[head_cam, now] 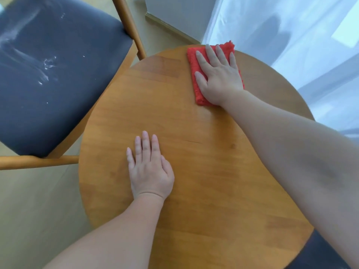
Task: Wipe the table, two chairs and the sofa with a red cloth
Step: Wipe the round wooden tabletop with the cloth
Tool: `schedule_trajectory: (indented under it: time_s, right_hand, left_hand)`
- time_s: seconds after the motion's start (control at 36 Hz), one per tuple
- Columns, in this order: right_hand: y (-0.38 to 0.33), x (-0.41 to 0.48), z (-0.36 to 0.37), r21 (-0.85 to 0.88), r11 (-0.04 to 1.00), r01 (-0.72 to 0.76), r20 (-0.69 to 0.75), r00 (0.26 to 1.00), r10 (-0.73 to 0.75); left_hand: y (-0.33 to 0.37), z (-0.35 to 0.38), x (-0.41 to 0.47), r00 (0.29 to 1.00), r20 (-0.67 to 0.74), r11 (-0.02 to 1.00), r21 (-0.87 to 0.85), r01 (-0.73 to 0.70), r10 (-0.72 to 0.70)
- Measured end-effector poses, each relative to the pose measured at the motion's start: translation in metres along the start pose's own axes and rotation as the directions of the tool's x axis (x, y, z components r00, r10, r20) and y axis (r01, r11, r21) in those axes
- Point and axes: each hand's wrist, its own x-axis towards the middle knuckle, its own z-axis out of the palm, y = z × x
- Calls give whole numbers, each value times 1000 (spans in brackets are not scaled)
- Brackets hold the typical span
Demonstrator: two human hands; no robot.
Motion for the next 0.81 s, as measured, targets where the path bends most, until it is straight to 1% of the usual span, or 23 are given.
schedule_trajectory:
  time_s: [0.44, 0.56, 0.67, 0.72, 0.81]
  right_hand:
    - [10, -146, 28, 35, 988, -153, 6, 988, 153]
    - [9, -183, 35, 33, 981, -190, 29, 982, 189]
    - [9, -200, 37, 25, 976, -216, 58, 975, 214]
    - [7, -205, 38, 16, 974, -225, 45, 974, 224]
    - [5, -210, 40, 44, 972, -230, 50, 972, 228]
  left_hand:
    - [3, -4, -3, 1000, -1, 1000, -24, 18, -18]
    - [3, -3, -2, 1000, -19, 999, -40, 18, -19]
    - [3, -3, -2, 1000, -22, 999, -45, 19, -20]
    - [3, -4, -2, 1000, -16, 999, -39, 21, -22]
    - [4, -4, -2, 1000, -14, 999, -31, 26, -27]
